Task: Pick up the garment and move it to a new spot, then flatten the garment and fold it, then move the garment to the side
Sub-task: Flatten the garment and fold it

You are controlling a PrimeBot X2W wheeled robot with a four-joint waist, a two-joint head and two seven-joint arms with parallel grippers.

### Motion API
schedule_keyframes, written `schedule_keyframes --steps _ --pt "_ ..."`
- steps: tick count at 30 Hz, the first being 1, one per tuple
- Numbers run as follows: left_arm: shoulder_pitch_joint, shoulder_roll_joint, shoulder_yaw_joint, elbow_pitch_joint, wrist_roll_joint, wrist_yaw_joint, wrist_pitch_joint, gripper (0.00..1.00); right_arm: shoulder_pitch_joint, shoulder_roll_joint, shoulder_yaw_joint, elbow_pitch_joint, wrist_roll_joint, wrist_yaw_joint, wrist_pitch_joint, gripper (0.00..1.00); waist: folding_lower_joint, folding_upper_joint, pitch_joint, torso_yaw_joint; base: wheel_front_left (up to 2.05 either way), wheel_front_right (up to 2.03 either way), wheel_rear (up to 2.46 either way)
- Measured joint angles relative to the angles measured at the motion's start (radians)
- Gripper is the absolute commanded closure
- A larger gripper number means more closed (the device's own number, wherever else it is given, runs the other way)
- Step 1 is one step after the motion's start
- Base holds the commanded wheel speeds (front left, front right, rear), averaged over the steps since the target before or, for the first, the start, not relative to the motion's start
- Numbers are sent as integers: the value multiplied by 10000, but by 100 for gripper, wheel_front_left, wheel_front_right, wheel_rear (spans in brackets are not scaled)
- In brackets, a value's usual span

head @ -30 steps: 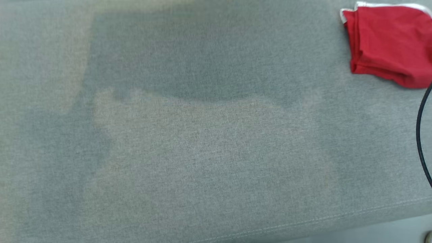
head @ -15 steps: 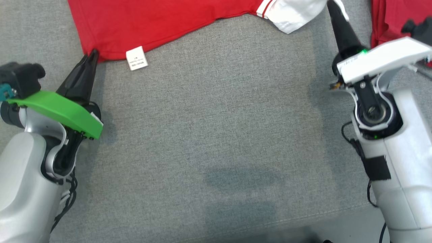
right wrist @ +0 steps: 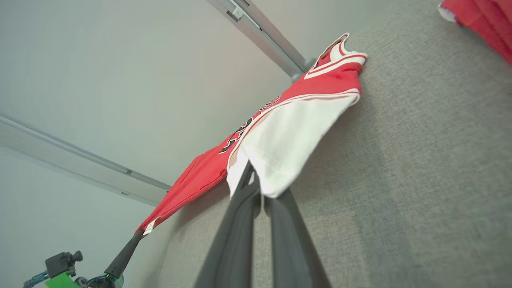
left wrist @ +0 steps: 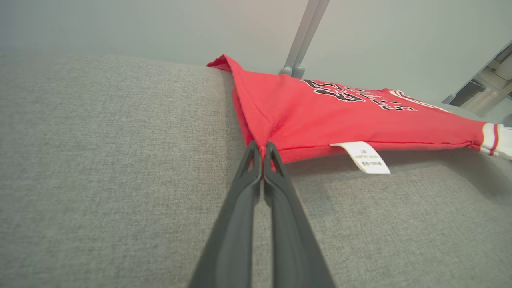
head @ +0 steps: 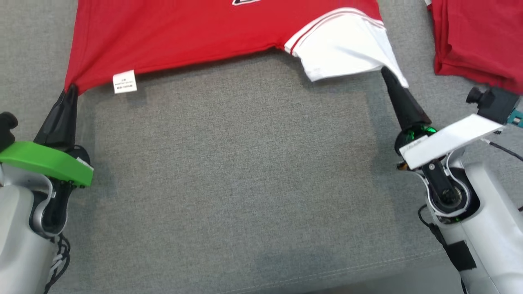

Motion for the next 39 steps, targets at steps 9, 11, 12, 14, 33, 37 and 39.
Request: schedule_keyframes --steps 9,11,12,14,33,37,39 --pt "1511 863 -568 274 234 -186 -63 100 1871 -951 909 -669 -343 157 685 100 0 0 -940 -124 0 0 0" --pt "1878 872 -700 290 234 -190 -73 100 2383 -1049 970 -805 -330 157 748 100 0 0 -1159 -170 0 0 0" --pt "2060 892 -717 297 234 -190 -88 100 2648 -1108 1022 -859 -314 155 840 100 0 0 -1266 -193 0 0 0" --pt "2430 943 -708 297 224 -190 -155 100 3198 -1308 1174 -909 -339 155 997 100 0 0 -1478 -238 0 0 0" --pt "4295 936 -754 -77 84 -201 -374 100 5384 -2228 1657 -1561 -1519 -207 924 100 0 0 -2536 -219 0 0 0" --pt "4466 780 -767 -46 2 -201 -376 100 5385 -2500 1875 -1526 -2079 -288 926 100 0 0 -2702 -121 0 0 0" --pt "4619 746 -834 8 0 -232 -376 100 5385 -2539 1988 -1450 -2249 -290 928 100 0 0 -2792 -99 0 0 0"
